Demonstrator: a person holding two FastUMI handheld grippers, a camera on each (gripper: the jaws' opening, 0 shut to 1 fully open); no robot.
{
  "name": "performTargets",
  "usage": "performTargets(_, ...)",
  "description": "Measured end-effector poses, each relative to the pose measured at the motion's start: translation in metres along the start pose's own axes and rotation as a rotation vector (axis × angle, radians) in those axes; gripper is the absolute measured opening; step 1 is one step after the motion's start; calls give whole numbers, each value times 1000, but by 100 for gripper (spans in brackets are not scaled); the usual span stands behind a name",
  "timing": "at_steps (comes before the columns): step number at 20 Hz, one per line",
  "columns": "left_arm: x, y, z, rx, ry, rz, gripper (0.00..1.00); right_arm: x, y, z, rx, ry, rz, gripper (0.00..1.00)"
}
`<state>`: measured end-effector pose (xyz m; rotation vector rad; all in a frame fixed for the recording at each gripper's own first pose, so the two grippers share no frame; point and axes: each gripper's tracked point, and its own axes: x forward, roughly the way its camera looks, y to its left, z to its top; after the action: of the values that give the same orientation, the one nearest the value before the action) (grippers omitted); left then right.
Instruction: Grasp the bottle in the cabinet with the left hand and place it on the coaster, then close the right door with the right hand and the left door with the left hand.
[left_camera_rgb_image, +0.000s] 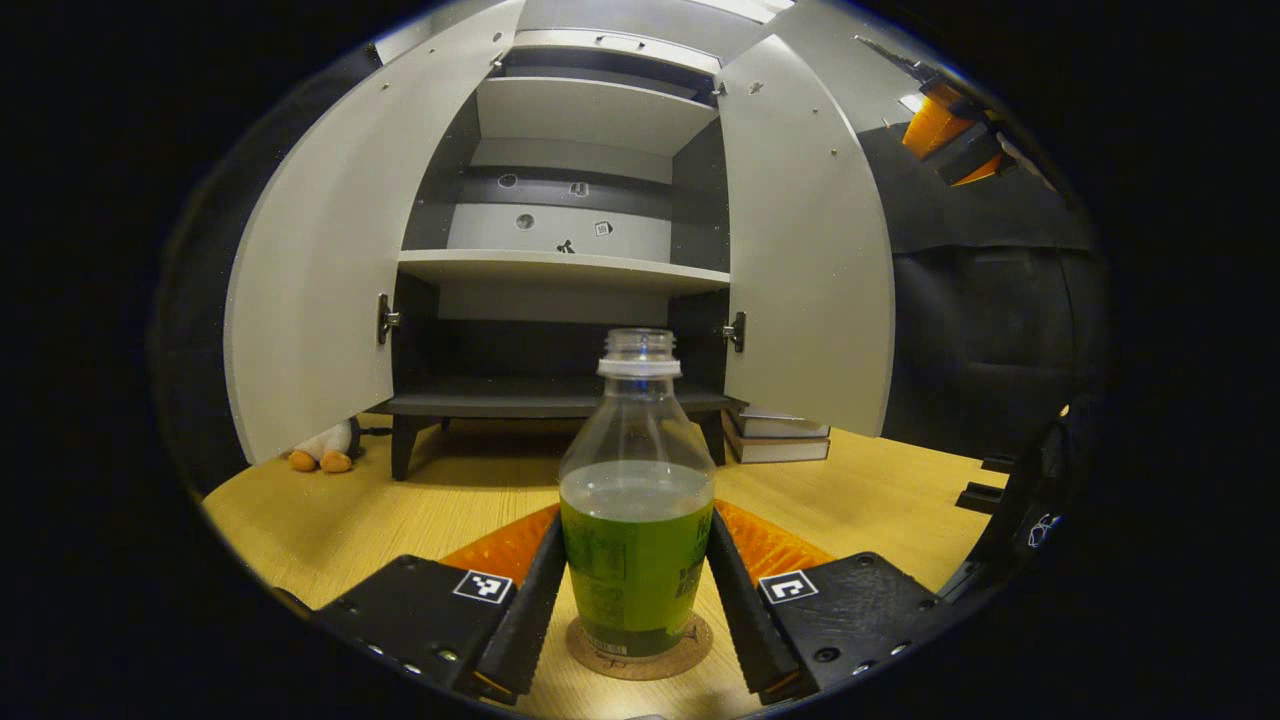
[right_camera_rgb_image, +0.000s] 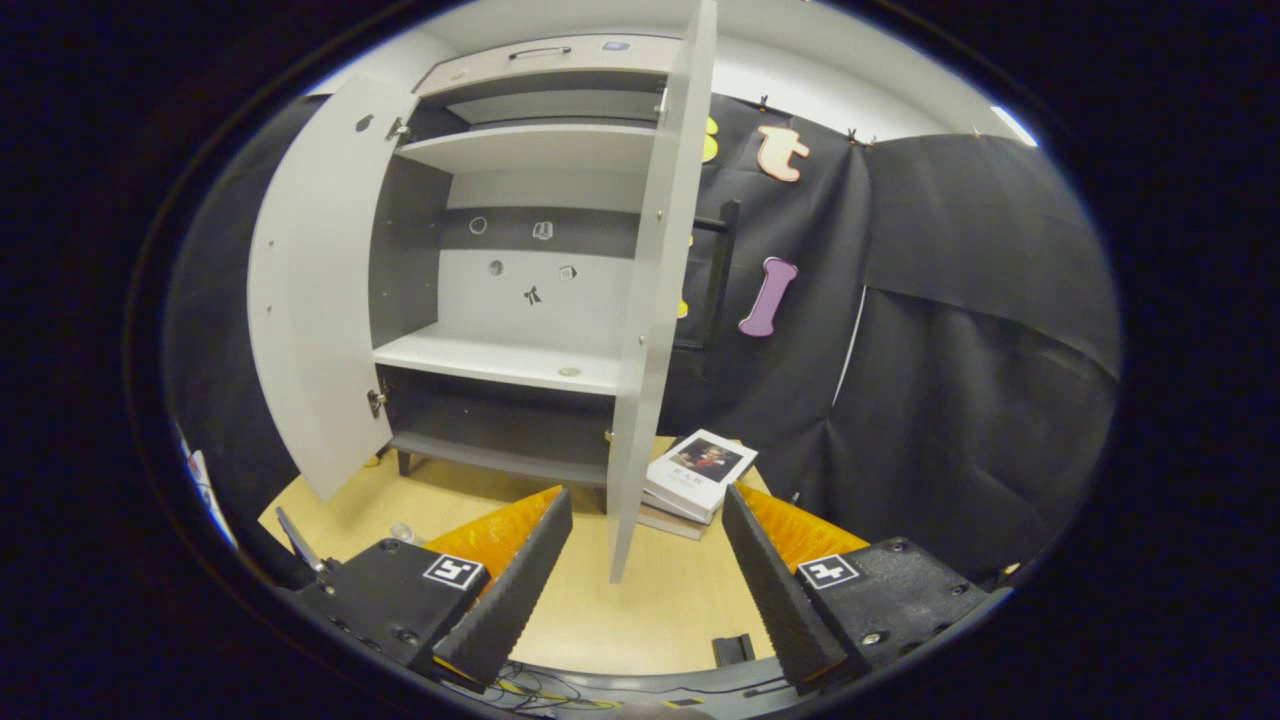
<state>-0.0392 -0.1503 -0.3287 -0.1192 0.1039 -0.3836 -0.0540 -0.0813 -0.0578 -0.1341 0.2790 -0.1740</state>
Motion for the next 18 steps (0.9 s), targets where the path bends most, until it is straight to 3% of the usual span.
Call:
performTargets(5,2,-2,-5,9,1,-30,74,-7,11,-1,-13,5,18,99)
performTargets(7,2,2,-5,6,12,-7,82,-10,13,-2,-22,0,21,99)
performTargets(9,-4,3,3,14,6,10,97,-11,14,-1,-16,-3,24,99)
performTargets(18,-17,8,94,33,-78,92,97,-15,24,-1,29,-27,61,100)
